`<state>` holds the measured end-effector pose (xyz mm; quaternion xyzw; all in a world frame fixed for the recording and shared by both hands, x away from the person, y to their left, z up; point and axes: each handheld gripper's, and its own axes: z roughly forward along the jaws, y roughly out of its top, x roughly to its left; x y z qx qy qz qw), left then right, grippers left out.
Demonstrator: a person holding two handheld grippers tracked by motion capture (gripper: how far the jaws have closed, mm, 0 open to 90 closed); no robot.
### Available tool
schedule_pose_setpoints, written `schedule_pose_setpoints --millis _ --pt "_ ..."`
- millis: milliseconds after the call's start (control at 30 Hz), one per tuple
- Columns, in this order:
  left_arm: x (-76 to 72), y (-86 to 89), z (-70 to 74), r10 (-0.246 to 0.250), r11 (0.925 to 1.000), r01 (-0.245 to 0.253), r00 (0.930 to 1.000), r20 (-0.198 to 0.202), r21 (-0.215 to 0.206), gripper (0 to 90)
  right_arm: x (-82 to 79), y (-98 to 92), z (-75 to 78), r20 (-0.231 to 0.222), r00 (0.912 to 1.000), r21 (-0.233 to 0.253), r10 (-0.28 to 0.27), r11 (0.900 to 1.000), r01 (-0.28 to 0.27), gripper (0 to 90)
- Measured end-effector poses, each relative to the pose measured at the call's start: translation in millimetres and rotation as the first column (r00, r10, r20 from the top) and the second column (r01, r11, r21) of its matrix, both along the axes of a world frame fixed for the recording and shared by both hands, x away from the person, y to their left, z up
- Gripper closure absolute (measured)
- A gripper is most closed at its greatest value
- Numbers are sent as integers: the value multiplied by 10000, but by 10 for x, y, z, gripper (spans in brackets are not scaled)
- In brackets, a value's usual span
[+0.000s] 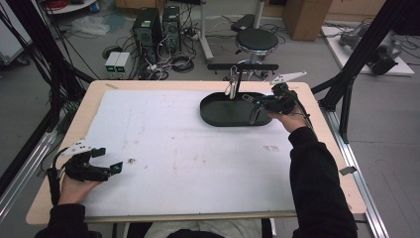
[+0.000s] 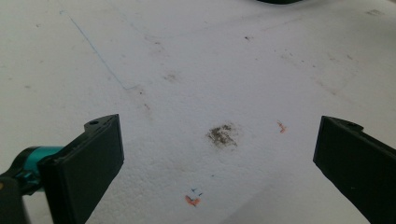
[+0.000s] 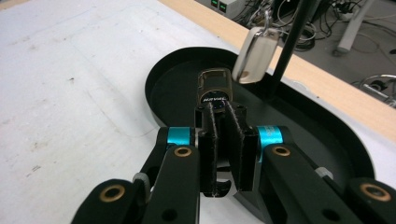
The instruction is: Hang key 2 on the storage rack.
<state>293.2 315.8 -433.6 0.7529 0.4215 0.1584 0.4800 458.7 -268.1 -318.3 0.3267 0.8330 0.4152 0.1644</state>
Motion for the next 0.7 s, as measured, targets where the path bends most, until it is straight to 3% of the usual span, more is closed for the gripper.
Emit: schedule_pose_setpoints --millis 367,700 --pt "1 1 -1 -8 10000 8 10000 5 -3 22 70 35 184 298 9995 -113 -128 9999 131 837" --pt "6 -1 -5 -12 10000 12 10000 2 23 22 200 62 336 343 9973 -107 -652 9978 656 837"
